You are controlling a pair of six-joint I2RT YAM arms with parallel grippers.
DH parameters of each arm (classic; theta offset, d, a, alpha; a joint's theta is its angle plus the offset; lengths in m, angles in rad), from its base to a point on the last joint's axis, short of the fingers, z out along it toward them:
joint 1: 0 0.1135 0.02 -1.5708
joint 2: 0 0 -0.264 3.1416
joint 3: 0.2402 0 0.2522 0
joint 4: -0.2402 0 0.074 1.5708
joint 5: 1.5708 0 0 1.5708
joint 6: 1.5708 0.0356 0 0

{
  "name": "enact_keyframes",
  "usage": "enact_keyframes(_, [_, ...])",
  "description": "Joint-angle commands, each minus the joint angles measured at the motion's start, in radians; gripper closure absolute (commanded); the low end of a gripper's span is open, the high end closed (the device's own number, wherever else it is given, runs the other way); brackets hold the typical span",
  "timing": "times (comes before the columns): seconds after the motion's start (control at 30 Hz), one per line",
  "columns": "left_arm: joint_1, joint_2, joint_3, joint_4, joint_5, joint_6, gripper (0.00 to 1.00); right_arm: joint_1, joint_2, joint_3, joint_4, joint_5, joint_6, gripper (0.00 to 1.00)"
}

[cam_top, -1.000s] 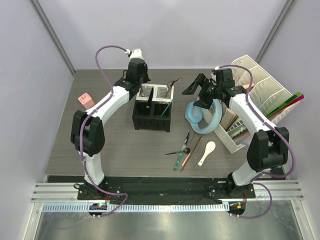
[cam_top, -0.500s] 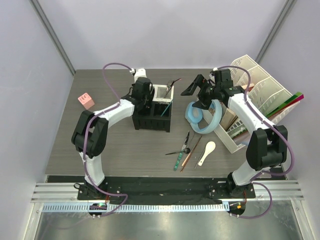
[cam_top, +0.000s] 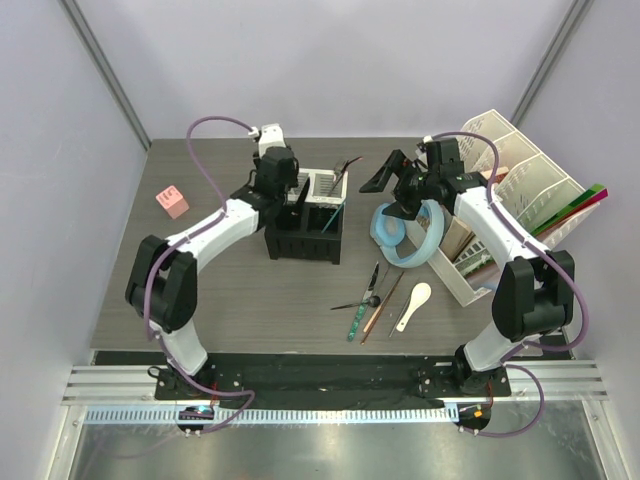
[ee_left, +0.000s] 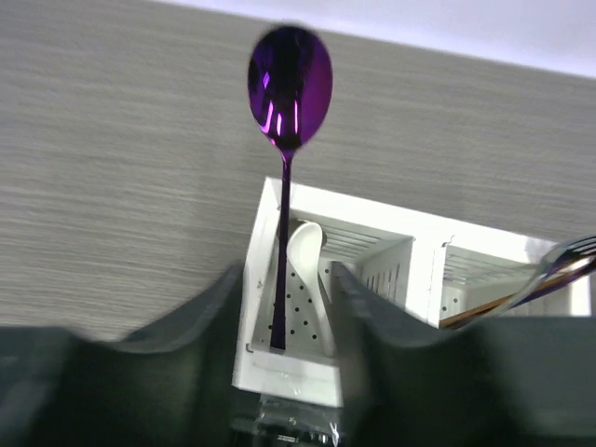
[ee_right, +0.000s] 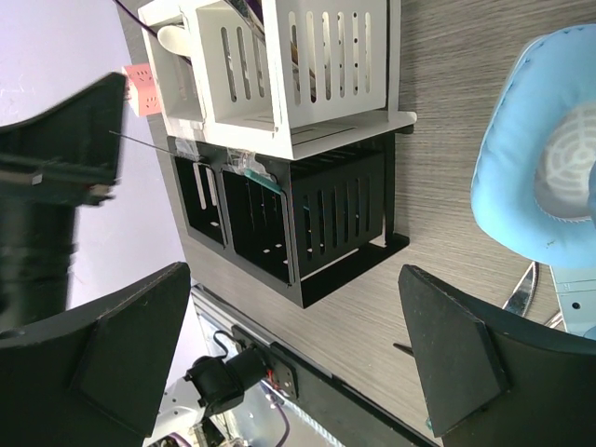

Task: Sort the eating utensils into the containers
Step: Place the spoon in the container.

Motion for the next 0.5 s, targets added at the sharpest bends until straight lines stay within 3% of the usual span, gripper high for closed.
enact_keyframes(0.0, [0.020, -0.122, 0.082, 0.012, -0.053, 0.025, 0.53, 0.006, -0.015, 0.024, 0.023, -0.004, -0.020, 0.00])
enact_keyframes(0.2, [0.047, -0.166, 0.195, -0.207, 0.016, 0.054, 0.60, 0.012, -0.035, -0.016, 0.023, 0.042, -0.003, 0.00])
enact_keyframes(0.3, [0.046, -0.238, 0.153, -0.356, 0.158, 0.071, 0.65, 0.015, -0.035, -0.043, 0.024, 0.062, -0.003, 0.00])
enact_keyframes(0.4, [0.026, -0.343, 0.035, -0.455, 0.228, 0.030, 0.53, 0.015, -0.037, -0.065, 0.026, 0.088, 0.017, 0.00])
enact_keyframes(0.47, [0.011, -0.367, 0.025, -0.557, 0.240, -0.006, 0.50, 0.019, -0.034, -0.057, 0.030, 0.090, 0.021, 0.00])
